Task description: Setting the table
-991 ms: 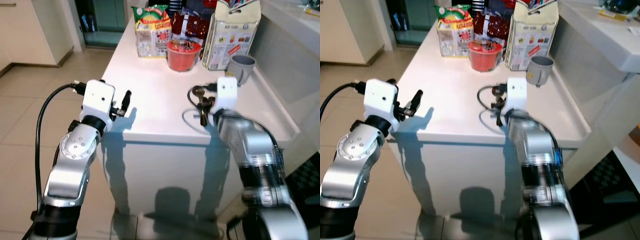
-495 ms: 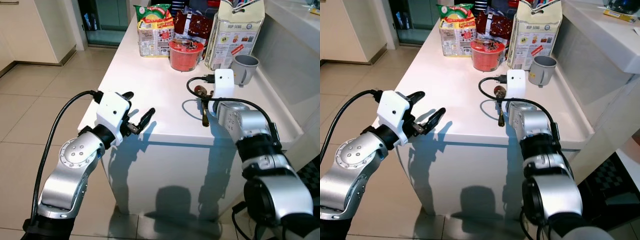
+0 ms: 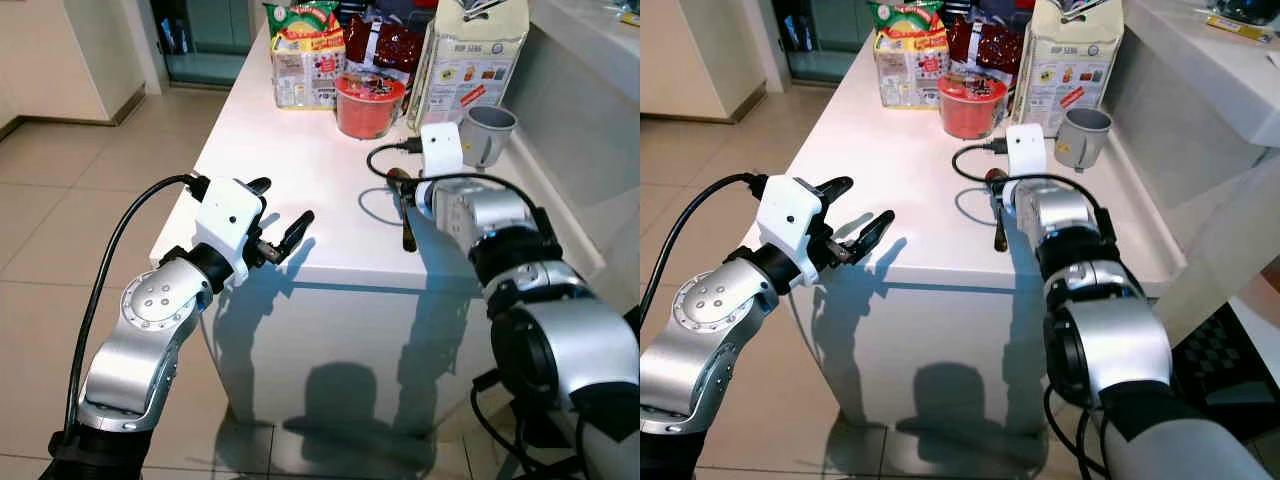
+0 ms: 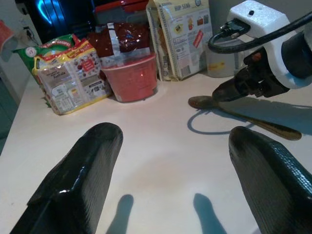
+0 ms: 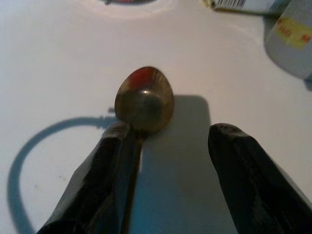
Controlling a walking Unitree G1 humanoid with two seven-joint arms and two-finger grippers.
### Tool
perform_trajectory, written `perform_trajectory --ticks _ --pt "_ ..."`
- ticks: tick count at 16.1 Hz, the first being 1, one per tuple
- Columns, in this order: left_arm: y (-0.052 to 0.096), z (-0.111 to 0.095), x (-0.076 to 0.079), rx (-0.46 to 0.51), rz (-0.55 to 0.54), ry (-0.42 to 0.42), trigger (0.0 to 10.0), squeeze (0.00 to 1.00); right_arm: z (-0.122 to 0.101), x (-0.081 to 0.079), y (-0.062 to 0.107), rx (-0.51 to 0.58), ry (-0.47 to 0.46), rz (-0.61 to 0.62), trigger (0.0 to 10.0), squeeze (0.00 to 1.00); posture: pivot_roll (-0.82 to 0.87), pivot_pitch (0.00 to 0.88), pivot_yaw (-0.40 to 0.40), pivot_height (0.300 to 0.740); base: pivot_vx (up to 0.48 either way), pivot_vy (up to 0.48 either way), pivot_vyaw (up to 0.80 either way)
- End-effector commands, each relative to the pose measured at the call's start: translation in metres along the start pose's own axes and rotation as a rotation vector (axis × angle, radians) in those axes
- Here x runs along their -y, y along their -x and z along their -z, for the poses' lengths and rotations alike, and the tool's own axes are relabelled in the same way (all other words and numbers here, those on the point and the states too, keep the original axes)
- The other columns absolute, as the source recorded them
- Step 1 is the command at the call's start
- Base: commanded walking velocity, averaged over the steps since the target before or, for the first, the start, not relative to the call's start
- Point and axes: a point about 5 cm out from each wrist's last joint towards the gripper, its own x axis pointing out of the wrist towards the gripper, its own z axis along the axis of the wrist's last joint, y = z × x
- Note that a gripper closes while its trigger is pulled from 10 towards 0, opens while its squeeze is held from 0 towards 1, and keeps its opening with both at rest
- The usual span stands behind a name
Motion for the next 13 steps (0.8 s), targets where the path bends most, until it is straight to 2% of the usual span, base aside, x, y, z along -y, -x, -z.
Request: perform_trajectory --ticks 1,3,7,8,10,11,13 --pt "-0.002 -0.005 -0.002 0.012 0.006 -0.005 10.0 0.0 -0.004 0.001 0.001 -0.028 -0.03 -0.019 10.0 0.0 0.05 0.0 -0.059 0.74 0.0 0.0 0.0" --pt "-0.003 -0.007 -0.003 0.014 0.003 -0.009 10.0 0.0 -0.008 -0.004 0.002 -0.038 -0.049 -0.053 10.0 0.0 0.05 0.0 -0.061 0.74 0.0 0.0 0.0" --pt "-0.002 -0.008 -0.004 0.016 -0.003 -0.011 10.0 0.0 0.002 -0.011 0.0 -0.094 -0.104 -0.094 10.0 0.0 0.06 0.0 -0.074 0.74 0.0 0.0 0.0" --pt "-0.002 -0.008 -0.003 0.016 -0.002 -0.008 10.0 0.0 0.005 -0.011 0.0 -0.109 -0.12 -0.09 5.1 0.0 0.06 0.0 -0.074 0.74 0.0 0.0 0.0" --pt "-0.002 -0.008 -0.002 0.017 0.002 -0.004 10.0 0.0 0.01 -0.008 -0.002 -0.118 -0.155 -0.078 3.8 0.0 0.06 0.0 -0.073 0.74 0.0 0.0 0.0" --pt "-0.002 -0.008 -0.002 0.017 0.002 -0.004 10.0 0.0 0.011 -0.008 -0.002 -0.116 -0.159 -0.076 3.6 0.0 0.06 0.0 -0.073 0.74 0.0 0.0 0.0" --pt "-0.002 -0.008 -0.002 0.017 0.007 -0.004 10.0 0.0 0.013 -0.006 -0.003 -0.109 -0.182 -0.07 0.0 0.0 0.06 0.0 -0.068 0.74 0.0 0.0 0.0"
